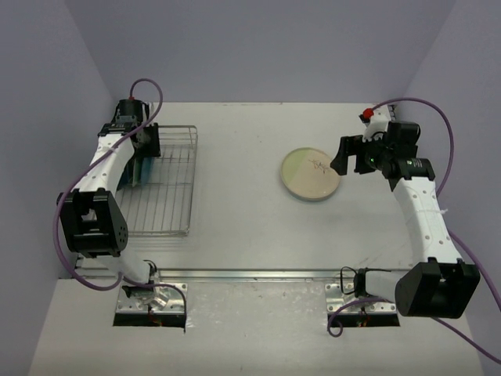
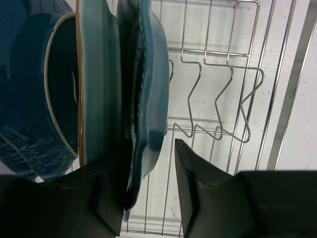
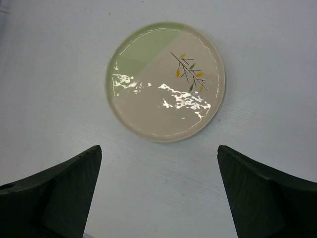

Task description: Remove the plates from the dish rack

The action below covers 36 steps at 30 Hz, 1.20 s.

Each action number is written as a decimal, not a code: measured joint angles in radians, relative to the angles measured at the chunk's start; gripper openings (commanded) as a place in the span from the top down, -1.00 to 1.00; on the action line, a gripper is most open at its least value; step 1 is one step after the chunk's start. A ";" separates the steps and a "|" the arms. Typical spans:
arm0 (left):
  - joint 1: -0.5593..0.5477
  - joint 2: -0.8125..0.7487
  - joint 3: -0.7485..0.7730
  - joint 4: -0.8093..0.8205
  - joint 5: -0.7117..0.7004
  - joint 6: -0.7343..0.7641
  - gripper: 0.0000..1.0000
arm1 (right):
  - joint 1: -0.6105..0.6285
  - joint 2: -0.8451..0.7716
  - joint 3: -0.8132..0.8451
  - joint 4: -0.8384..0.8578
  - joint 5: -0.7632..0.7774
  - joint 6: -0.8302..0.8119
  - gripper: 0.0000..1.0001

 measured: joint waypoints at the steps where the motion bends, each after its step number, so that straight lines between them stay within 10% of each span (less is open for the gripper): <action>1: 0.008 0.000 0.000 0.000 0.009 0.000 0.45 | 0.000 0.000 -0.003 0.000 0.000 0.000 -0.97; 7: 0.052 0.001 0.005 -0.005 0.104 0.015 1.00 | 0.000 -0.001 -0.004 0.001 -0.006 0.001 -0.98; 28: 0.054 0.010 0.571 -0.284 0.318 0.022 1.00 | 0.000 -0.018 -0.005 -0.003 -0.050 0.038 -0.97; 32: -0.048 -0.077 0.465 -0.237 0.244 0.096 1.00 | 0.000 -0.015 0.013 -0.012 -0.069 0.077 -0.98; 36: -0.394 -0.261 0.152 -0.079 0.006 0.247 1.00 | 0.000 0.001 0.056 -0.018 -0.116 0.133 -0.97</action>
